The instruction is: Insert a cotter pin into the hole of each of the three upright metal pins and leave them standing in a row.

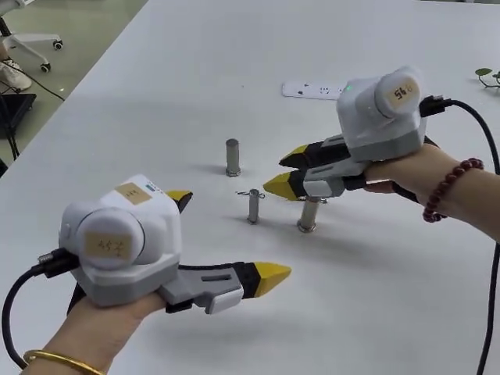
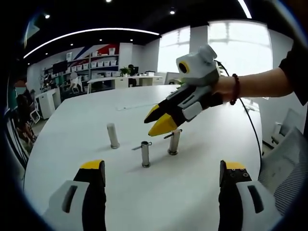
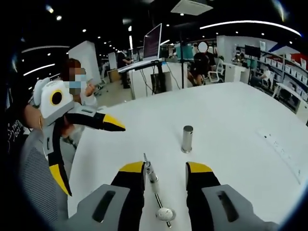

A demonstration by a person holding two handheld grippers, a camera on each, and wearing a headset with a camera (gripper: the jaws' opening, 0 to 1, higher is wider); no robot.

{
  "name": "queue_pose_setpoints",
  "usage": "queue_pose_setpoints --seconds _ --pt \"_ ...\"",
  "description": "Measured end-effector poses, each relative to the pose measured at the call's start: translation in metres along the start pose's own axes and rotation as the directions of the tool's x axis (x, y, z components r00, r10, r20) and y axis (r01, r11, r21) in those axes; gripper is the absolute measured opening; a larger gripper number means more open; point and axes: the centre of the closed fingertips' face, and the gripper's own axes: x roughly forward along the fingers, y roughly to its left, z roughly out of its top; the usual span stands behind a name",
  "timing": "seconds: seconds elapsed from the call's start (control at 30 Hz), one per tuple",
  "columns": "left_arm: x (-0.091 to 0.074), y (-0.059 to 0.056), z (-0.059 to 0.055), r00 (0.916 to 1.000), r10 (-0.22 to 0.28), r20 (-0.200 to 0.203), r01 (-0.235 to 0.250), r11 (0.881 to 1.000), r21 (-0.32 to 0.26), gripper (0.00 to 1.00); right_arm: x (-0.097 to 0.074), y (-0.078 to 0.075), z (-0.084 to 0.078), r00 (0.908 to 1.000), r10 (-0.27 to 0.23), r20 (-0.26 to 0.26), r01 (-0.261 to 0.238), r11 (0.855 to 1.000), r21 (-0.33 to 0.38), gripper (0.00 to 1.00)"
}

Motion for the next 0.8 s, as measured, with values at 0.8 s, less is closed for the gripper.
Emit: queue_pose_setpoints --seconds 0.8 --pt "-0.001 0.006 0.003 0.9995 0.027 0.016 -0.027 1.000 0.001 0.96 0.060 -0.051 0.026 0.9844 -0.160 0.074 0.149 0.980 0.134 0.30"
